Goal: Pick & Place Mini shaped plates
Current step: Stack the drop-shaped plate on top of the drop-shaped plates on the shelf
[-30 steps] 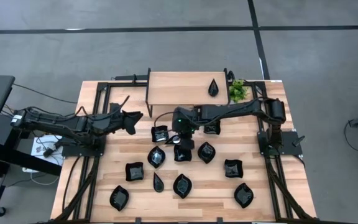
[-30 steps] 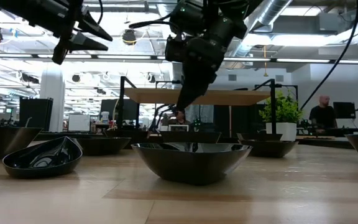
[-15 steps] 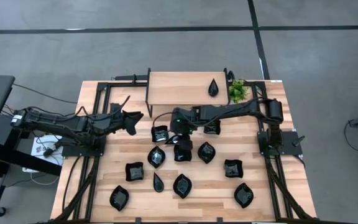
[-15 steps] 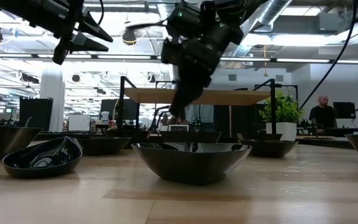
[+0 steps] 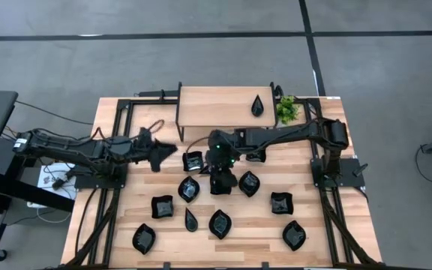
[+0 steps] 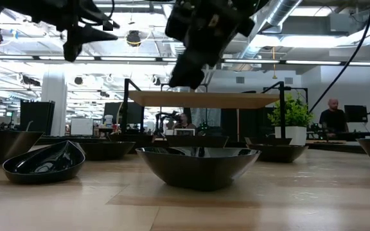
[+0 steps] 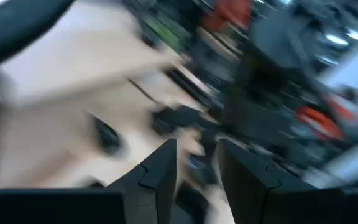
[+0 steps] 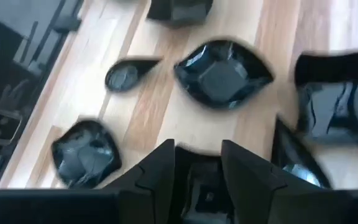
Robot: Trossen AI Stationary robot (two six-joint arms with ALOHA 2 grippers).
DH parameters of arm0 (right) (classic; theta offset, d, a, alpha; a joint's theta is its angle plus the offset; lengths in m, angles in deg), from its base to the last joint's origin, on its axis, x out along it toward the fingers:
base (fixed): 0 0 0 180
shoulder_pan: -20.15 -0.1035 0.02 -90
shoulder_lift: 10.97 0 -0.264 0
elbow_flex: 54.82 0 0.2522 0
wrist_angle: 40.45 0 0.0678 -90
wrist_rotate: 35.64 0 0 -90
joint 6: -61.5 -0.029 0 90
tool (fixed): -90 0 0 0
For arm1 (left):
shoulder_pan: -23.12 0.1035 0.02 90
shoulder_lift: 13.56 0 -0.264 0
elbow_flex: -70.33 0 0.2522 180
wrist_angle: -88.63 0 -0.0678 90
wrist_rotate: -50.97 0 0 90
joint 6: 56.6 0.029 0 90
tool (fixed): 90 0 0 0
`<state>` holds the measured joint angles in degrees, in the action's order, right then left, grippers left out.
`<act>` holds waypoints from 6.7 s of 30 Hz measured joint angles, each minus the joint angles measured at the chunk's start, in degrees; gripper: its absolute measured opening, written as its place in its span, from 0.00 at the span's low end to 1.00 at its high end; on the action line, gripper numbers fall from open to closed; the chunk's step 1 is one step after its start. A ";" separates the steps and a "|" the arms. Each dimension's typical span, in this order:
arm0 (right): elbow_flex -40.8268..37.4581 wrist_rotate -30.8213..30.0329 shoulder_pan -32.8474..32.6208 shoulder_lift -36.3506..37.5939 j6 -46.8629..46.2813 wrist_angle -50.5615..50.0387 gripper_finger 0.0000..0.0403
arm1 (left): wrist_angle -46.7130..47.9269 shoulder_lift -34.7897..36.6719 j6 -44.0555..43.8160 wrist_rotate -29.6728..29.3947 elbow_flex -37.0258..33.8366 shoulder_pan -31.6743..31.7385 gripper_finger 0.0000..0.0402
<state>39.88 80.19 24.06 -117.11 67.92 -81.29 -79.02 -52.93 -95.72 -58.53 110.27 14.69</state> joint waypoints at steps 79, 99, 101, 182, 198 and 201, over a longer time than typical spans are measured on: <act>-24.38 2.62 0.64 42.98 2.51 -11.89 0.29 | 28.68 -58.98 -84.81 9.68 31.10 -27.02 0.29; -24.38 2.64 0.66 42.98 2.47 -11.15 0.30 | 28.45 -60.13 -82.65 11.62 31.03 -25.60 0.29; -24.38 2.64 0.64 42.98 2.50 -11.00 0.30 | 28.44 -60.67 -82.64 11.60 30.97 -25.47 0.29; -12.74 -44.99 -2.09 34.23 -2.67 5.04 0.30 | -3.82 -38.62 1.83 -3.16 31.62 11.65 0.01; 5.29 -60.79 -2.24 17.32 -0.05 -0.22 0.29 | -4.63 -38.64 10.16 1.85 32.61 16.32 0.01; 7.89 -61.44 -2.24 15.43 -0.67 -3.60 0.29 | -4.65 -38.59 10.44 1.84 32.61 16.32 0.01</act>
<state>47.77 18.75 21.82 -101.68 67.25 -84.89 -83.67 -91.52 -85.28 -56.69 142.88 31.00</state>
